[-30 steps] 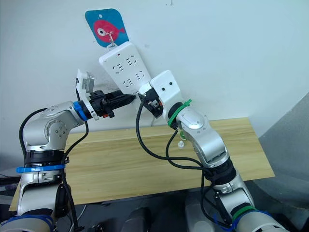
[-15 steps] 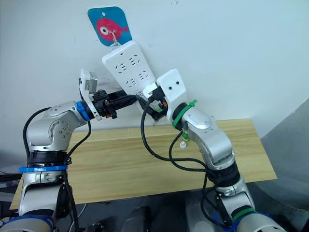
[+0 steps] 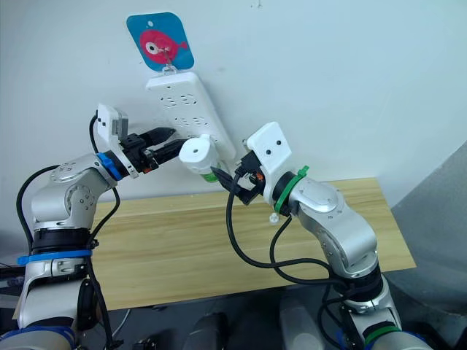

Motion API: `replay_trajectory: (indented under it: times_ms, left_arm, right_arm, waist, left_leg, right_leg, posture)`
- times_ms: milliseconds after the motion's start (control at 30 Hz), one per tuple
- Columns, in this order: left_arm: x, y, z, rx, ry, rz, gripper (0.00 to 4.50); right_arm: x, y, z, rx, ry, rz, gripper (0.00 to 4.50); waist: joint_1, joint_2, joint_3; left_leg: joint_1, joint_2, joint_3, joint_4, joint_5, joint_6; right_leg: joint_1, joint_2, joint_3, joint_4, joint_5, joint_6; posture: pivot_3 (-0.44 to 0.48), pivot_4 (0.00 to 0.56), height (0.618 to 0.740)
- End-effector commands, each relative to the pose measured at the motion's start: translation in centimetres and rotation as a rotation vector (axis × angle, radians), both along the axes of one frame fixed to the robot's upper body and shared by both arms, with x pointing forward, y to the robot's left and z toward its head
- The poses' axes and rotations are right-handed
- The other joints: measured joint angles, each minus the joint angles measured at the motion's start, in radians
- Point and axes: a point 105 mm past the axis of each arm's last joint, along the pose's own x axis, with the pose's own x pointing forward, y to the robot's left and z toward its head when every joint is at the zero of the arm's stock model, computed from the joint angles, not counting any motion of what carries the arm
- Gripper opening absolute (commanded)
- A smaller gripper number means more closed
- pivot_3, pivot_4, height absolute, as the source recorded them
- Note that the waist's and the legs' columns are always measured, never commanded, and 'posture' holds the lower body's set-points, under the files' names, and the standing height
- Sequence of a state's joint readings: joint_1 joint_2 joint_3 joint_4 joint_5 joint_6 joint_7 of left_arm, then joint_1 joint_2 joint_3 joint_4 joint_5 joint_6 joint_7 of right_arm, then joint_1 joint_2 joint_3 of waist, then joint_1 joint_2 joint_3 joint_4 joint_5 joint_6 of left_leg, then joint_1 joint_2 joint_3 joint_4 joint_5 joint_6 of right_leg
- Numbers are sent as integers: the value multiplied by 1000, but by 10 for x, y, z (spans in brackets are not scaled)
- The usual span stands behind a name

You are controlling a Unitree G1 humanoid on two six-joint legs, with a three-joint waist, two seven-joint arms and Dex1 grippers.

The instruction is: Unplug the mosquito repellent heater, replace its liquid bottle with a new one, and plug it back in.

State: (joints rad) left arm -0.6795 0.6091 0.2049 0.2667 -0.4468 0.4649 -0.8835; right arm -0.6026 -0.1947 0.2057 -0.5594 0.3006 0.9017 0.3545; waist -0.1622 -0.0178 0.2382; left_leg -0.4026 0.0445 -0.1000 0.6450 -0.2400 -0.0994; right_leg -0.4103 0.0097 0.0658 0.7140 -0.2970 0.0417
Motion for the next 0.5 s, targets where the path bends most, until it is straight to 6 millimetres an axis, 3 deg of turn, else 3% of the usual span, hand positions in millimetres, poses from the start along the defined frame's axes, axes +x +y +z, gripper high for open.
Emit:
replay_trajectory:
  times_ms: [33, 200, 267, 367, 500]
  left_arm:
    - [-9, 30, 17, 16, -56, 94, 3953]
    - [-28, 53, 9, 121, -49, 118, 3953]
    - [-49, 49, -2, 206, -20, 27, 3953]
    - [-93, 26, -26, 331, 65, -210, 4002]
    - [-129, -8, -32, 304, 96, -354, 4002]
  right_arm:
    - [-8, -3, 8, 20, -43, 17, 4500]
    - [-12, -2, 2, -6, -39, 38, 4500]
    - [-14, 0, -1, -17, -38, 56, 4500]
    - [-18, 2, -4, -26, -40, 88, 3929]
    - [-25, 9, -5, -31, -46, 151, 2545]
  waist:
    - [-4, 0, 0]
    - [-1, 0, 0]
    - [2, -1, 0]
    - [9, -2, -1]
    - [42, -2, -1]
  left_leg:
    - [0, 0, 0, 0, 0, 0]
    - [1, 1, 0, -1, 0, 0]
    - [1, 1, 0, -2, 0, 0]
    - [0, 2, 2, -2, 0, 0]
    - [0, 1, 3, -2, 0, 0]
  right_leg:
    - [0, 0, 0, 0, 0, 0]
    - [0, 1, 1, 1, -1, -1]
    - [0, 1, 1, 0, -1, -1]
    - [-1, 0, 2, -1, -1, -1]
    - [-1, -1, 2, -1, -1, -1]
  posture:
    - [-124, 161, 725]
    - [-104, 159, 725]
    - [-94, 161, 725]
    - [-78, 162, 725]
    - [-55, 162, 725]
